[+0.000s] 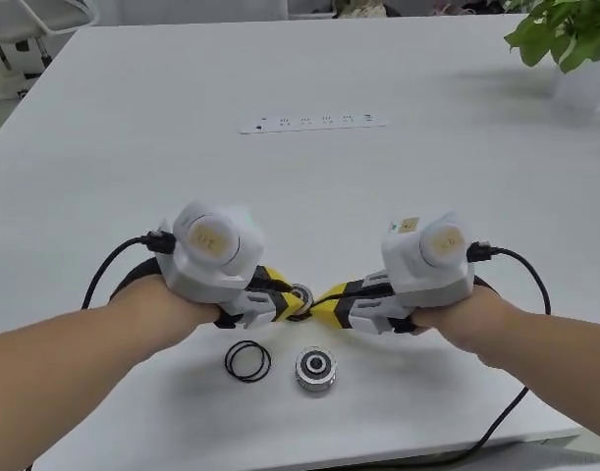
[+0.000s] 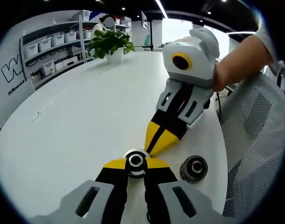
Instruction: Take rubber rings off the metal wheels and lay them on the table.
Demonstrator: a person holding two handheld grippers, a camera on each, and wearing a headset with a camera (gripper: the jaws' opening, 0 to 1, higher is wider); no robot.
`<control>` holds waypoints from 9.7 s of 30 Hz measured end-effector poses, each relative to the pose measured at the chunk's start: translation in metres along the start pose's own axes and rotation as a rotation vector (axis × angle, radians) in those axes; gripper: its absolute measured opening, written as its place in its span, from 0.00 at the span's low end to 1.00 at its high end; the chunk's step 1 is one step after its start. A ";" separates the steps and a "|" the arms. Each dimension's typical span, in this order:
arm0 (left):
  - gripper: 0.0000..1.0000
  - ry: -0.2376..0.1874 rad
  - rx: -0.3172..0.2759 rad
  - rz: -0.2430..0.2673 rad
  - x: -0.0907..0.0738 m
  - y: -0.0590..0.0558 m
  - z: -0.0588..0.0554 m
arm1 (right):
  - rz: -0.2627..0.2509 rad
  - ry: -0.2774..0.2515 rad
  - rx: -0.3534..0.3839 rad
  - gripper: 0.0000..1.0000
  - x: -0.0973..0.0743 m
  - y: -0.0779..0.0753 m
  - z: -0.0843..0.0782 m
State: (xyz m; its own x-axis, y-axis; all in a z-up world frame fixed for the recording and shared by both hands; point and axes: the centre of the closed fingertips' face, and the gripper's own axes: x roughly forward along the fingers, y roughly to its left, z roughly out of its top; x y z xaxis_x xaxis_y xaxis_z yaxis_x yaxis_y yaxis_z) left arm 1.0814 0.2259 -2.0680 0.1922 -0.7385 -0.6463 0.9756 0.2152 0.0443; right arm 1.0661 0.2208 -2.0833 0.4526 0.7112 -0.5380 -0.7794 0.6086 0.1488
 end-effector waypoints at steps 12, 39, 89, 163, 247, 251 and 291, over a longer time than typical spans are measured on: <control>0.08 -0.004 -0.002 0.008 0.000 0.000 0.000 | 0.012 -0.044 0.224 0.00 -0.004 -0.004 0.001; 0.08 0.016 -0.011 0.029 0.000 0.002 0.000 | 0.003 -0.126 0.372 0.00 -0.007 -0.001 0.013; 0.08 0.013 -0.010 0.034 0.000 0.002 0.000 | 0.087 -0.178 0.328 0.00 -0.007 0.009 0.029; 0.78 -0.172 -0.068 0.069 -0.123 -0.016 -0.006 | 0.191 -0.208 0.351 0.00 0.002 0.062 0.057; 0.71 -0.177 -0.089 0.063 -0.112 0.010 0.019 | -0.037 -0.149 0.224 0.36 -0.029 0.001 0.042; 0.70 -0.175 -0.094 0.059 -0.107 0.014 0.021 | -0.054 -0.142 0.201 0.38 -0.032 -0.005 0.040; 0.43 -0.070 -0.076 -0.050 -0.028 0.003 0.017 | -0.048 -0.086 0.106 0.43 -0.022 -0.010 0.014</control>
State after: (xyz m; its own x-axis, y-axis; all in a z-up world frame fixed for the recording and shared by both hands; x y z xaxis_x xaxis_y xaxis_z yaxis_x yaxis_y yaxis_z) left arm 1.0802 0.2367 -2.0367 0.1526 -0.7920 -0.5911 0.9739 0.2221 -0.0462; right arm 1.0704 0.2043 -2.0613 0.5270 0.7052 -0.4742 -0.7079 0.6730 0.2141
